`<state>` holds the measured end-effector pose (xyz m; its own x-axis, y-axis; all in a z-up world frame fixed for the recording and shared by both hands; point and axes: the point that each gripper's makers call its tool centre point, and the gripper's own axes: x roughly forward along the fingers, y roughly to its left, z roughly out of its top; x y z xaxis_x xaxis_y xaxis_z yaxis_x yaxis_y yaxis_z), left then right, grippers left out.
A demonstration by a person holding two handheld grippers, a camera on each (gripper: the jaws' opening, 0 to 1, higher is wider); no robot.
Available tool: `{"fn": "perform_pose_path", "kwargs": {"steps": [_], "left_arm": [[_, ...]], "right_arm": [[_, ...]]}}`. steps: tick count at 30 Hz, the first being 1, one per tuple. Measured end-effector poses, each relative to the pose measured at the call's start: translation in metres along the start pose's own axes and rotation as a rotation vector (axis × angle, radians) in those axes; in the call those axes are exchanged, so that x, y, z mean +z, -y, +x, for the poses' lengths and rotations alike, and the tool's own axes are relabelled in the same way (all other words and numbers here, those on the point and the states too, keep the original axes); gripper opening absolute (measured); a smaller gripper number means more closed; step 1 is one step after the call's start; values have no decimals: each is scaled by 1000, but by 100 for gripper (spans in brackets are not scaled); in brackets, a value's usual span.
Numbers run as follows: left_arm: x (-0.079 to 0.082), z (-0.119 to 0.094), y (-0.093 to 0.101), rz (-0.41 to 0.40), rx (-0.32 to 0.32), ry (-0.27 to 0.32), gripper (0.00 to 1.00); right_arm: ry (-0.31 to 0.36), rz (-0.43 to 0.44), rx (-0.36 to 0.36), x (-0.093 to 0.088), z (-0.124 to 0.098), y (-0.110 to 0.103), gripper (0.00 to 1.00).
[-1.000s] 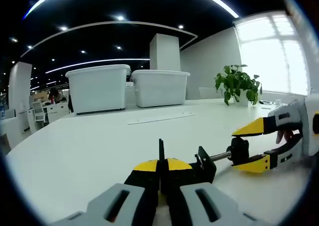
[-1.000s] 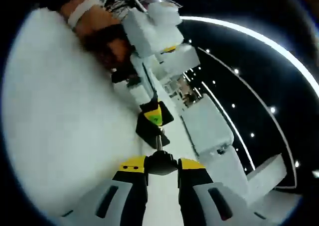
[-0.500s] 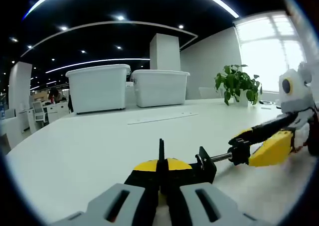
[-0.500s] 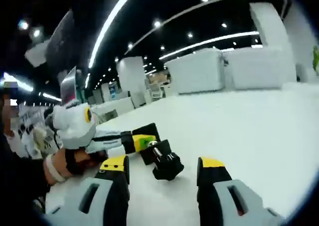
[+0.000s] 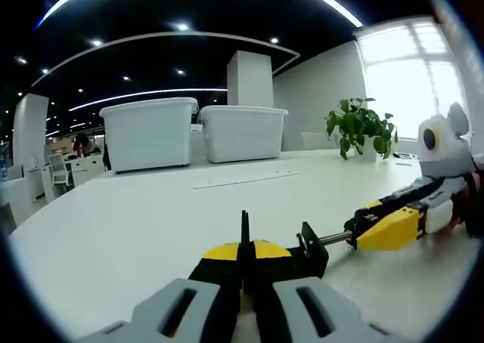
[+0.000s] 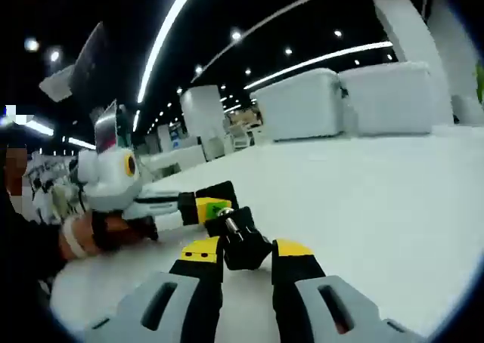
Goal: Clamp the fixed fixture on the desktop, loosen the retaining clip, secure it to the edge of the desk, and tighten the retaining clip.
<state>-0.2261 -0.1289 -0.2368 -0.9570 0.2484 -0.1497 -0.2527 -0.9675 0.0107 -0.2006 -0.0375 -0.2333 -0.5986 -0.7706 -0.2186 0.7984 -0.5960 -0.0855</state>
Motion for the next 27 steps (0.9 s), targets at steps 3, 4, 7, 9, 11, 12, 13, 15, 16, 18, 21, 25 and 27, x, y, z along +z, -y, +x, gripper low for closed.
{"fn": "perform_pose_path", "kwargs": {"steps": [3,4,7,9,11,12,13,15,16,18,21,25,27], "left_arm": [[0,0,0,-1,0,0,4],[0,0,0,-1,0,0,4],[0,0,0,-1,0,0,4],[0,0,0,-2,1,0,4],[0,1,-1,-4,3,-1,4],[0,0,-1,-10,2,-2,4],[0,0,-1,-8,2,-2,4],[0,0,-1,-5,2,-1,4],[0,0,0,-1,2,-2,4],[0,0,0,3,2,-1,4],[0,1,0,2,1,-1,4],[0,0,1,2,0,-1,4],[0,0,1,2,0,-1,4]], "right_arm": [[1,-333,-31,2,0,-6,23],[0,-353,-42,2,0,-7,23],[10,-550,-63,3,1,-8,23],[11,-750,-85,3,1,-11,23],[30,-859,-102,6,-1,-15,23],[22,-828,-101,4,-1,-17,23],[21,-826,-102,4,0,-16,23],[7,-604,-87,-1,0,-12,24],[-3,-428,-66,-5,0,-13,26],[7,-154,-25,-1,1,-12,33],[32,165,10,5,-1,-8,43],[10,505,26,-5,-2,1,44],[17,555,16,-7,-1,8,36]]}}
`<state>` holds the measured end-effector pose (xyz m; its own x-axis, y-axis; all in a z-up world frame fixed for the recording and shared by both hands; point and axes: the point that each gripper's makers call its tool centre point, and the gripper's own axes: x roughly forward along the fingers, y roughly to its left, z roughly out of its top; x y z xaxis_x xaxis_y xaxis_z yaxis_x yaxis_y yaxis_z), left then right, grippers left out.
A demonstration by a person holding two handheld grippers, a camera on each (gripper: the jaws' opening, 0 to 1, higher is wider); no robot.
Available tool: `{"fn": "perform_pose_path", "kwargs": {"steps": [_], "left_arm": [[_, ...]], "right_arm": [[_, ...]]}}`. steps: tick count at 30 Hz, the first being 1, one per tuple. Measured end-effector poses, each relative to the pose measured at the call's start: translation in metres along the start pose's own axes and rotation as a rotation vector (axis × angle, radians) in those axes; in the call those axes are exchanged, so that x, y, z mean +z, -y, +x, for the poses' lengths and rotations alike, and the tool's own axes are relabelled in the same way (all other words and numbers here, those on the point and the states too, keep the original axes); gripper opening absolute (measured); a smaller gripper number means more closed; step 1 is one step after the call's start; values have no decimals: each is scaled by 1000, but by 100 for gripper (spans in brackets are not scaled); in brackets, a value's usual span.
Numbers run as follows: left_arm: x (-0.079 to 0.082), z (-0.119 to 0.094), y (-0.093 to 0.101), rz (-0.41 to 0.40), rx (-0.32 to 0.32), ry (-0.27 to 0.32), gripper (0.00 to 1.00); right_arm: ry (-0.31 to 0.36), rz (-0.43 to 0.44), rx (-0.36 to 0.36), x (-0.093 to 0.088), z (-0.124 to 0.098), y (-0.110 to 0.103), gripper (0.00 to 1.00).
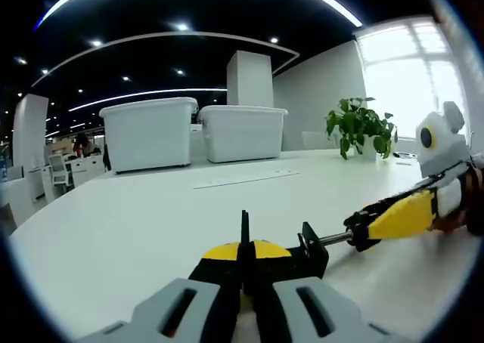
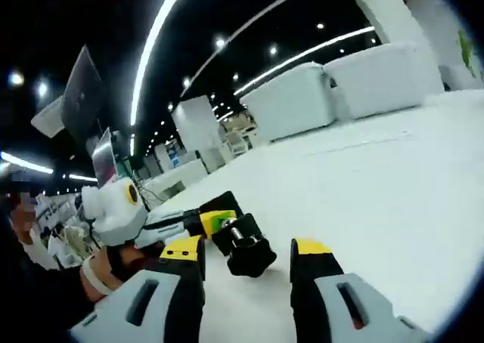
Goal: Clamp the fixed fixture on the desktop, loosen the retaining clip, secure it to the edge of the desk, and tighten the retaining clip.
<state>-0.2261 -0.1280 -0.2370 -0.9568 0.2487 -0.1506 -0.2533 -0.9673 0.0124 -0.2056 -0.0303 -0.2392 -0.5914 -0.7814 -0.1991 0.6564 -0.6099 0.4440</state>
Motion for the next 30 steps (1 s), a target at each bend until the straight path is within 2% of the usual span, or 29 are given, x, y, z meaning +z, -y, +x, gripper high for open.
{"fn": "perform_pose_path", "kwargs": {"steps": [1,2,4,10,13,15,17,18,21,24,30], "left_arm": [[0,0,0,1,0,0,4],[0,0,0,0,0,0,4],[1,0,0,3,1,2,4],[0,1,0,1,0,0,4],[0,0,0,3,1,0,4],[0,0,0,2,2,0,4],[0,0,0,2,2,0,4],[0,0,0,2,2,0,4],[0,0,-1,2,2,0,4],[0,0,-1,5,3,0,4],[0,0,-1,3,4,0,4]], "right_arm": [[-10,28,-1,-1,0,4,30],[-1,62,8,0,0,3,27],[-32,159,32,-4,1,0,25],[-37,121,33,-2,3,1,24],[-28,-72,27,1,2,-3,24],[-22,-123,28,1,3,-5,24],[-21,-121,29,0,2,-7,23],[-17,-175,28,2,2,-6,23],[-11,-444,19,5,3,-11,23],[-2,-660,3,5,3,-16,24],[-10,-1012,-52,2,5,-18,23]]}}
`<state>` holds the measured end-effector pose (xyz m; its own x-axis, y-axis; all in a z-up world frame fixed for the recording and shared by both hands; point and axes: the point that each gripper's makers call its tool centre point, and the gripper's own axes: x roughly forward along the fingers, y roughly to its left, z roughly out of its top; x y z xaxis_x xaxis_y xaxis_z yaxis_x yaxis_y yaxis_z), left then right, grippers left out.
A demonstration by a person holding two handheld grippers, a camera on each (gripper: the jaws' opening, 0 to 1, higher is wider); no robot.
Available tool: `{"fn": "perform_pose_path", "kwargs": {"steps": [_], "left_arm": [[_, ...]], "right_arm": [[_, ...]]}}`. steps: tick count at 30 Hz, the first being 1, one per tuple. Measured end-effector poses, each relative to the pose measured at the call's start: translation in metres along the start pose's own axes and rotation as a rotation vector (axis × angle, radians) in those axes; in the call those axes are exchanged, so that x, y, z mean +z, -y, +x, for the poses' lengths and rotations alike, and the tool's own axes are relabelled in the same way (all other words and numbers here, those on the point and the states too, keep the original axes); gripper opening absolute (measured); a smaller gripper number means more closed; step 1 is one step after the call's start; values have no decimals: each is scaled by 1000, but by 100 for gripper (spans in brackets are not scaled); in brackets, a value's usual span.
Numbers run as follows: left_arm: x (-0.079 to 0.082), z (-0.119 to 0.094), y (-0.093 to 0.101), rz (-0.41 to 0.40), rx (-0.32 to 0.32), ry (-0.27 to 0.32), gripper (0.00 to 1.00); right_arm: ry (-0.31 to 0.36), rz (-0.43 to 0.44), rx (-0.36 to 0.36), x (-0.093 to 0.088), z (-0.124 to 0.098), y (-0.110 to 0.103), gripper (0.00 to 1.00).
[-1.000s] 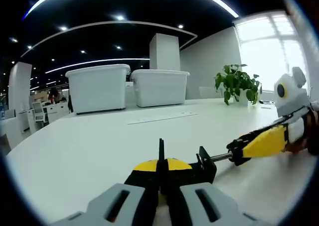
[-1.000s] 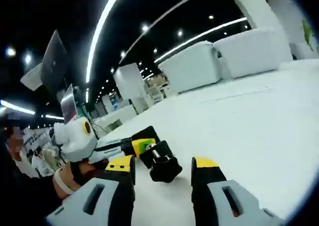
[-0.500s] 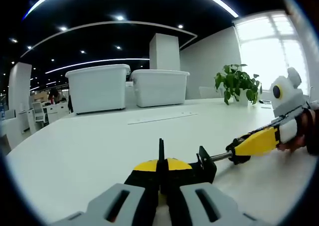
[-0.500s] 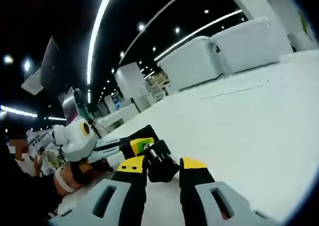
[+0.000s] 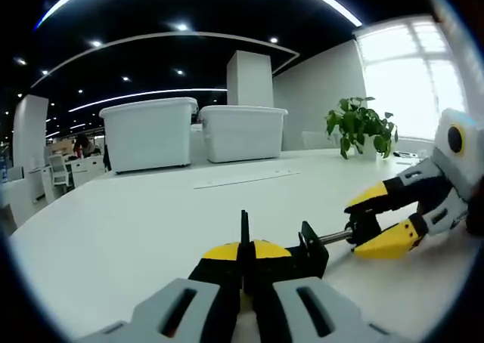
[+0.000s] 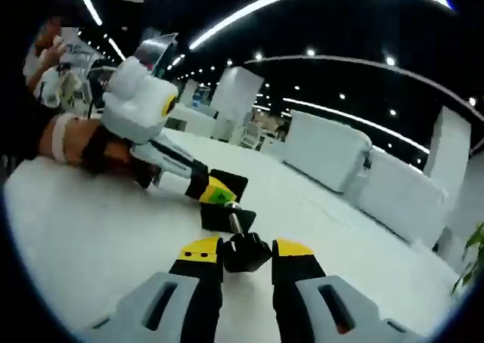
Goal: Clamp the fixed fixture on the desktop, loosen the retaining clip, secure it to the edge of the desk, and tighten the retaining clip.
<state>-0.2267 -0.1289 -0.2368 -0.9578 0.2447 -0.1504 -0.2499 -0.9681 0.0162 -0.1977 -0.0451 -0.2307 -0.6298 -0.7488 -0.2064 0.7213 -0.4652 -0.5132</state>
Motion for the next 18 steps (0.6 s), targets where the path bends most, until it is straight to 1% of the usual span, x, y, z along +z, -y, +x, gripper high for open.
{"fn": "perform_pose_path", "kwargs": {"steps": [1,5,6,8,9,10,14,15,16,18], "left_arm": [[0,0,0,0,0,0,4],[0,0,0,0,1,0,4],[0,0,0,0,1,0,4],[0,0,0,-1,2,0,4],[0,0,0,-2,2,0,4],[0,0,0,-2,2,0,4],[0,0,-1,0,3,1,4],[0,0,0,1,3,0,4],[0,-1,0,1,4,0,4],[0,-1,0,-5,4,1,3]], "right_arm": [[1,-36,-7,1,0,0,23],[-1,-56,-10,1,0,-2,23],[1,-82,-12,1,0,-1,23],[3,-172,-17,2,0,-2,23],[2,-203,-18,2,1,-3,23],[3,-212,-19,1,1,-3,23],[-3,-164,-21,2,1,-2,24],[-9,-137,-23,2,0,-2,24],[-5,-101,-25,3,0,-2,25],[10,-88,-34,10,-1,-2,26]]}}
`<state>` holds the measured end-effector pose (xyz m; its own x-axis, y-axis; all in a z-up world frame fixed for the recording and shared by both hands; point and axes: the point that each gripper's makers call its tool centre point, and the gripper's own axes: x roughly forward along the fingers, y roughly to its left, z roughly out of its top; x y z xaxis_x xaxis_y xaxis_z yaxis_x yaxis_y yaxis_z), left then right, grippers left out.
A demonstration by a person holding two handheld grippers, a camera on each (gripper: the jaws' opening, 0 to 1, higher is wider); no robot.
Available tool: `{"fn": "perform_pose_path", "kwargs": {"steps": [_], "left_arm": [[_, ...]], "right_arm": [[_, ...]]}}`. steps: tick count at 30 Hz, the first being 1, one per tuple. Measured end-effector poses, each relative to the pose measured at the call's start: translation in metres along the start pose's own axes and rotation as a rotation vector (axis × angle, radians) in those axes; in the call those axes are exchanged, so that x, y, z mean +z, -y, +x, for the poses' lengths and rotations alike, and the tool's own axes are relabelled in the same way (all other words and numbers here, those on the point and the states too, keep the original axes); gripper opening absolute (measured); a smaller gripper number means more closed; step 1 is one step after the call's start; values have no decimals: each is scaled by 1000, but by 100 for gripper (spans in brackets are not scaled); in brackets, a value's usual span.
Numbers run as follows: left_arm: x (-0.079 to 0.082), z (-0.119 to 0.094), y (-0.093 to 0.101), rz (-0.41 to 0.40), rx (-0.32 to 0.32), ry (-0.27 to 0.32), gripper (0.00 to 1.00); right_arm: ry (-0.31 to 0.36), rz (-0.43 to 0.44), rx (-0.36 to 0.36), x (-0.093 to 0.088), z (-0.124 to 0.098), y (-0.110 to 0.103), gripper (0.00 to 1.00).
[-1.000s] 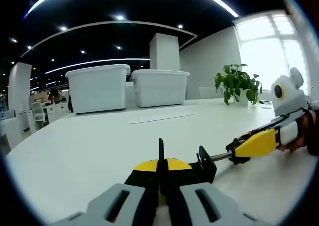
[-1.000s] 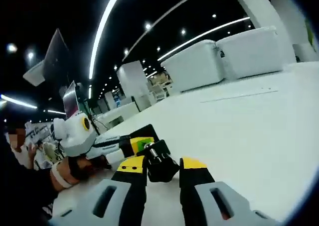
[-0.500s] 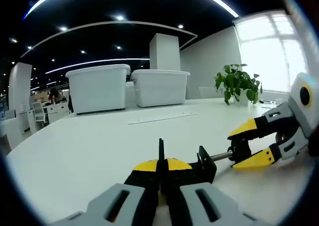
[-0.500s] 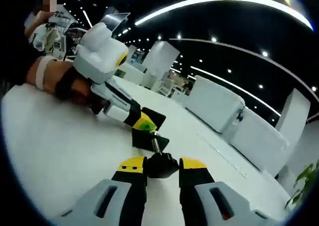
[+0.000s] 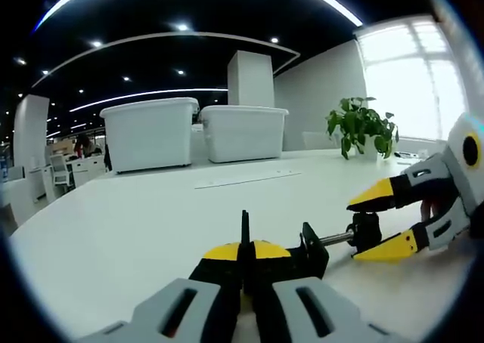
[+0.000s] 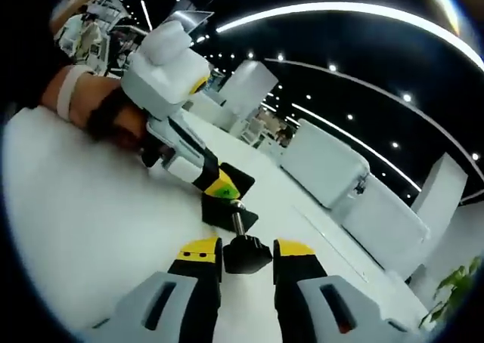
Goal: Clamp the fixed fixture on the desktop, loosen the retaining clip, secure it to the edge of the desk, and tighten the retaining clip.
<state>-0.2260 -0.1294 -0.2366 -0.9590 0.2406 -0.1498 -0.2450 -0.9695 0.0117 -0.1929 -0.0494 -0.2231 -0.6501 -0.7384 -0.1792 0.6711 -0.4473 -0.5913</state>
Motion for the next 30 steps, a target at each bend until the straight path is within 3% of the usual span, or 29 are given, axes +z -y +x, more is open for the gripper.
{"fn": "perform_pose_path", "kwargs": {"steps": [7,11,14,18,21,23,30], "left_arm": [[3,-2,-1,24,10,10,3],[3,-2,-2,29,12,11,3],[4,-3,-3,32,14,13,3],[6,-4,-4,28,18,20,3],[8,-6,-6,12,22,27,3],[9,-6,-7,9,23,32,3],[12,-7,-7,4,26,40,3]], "right_arm": [[11,-6,-52,24,0,5,27],[-111,-105,-115,15,1,10,25],[-121,-73,-122,22,4,2,25],[-221,-278,-68,17,6,-17,25],[-234,-282,-56,19,12,-29,24],[-254,-346,-56,20,17,-29,20],[-325,-380,-135,20,32,-21,18]]}}
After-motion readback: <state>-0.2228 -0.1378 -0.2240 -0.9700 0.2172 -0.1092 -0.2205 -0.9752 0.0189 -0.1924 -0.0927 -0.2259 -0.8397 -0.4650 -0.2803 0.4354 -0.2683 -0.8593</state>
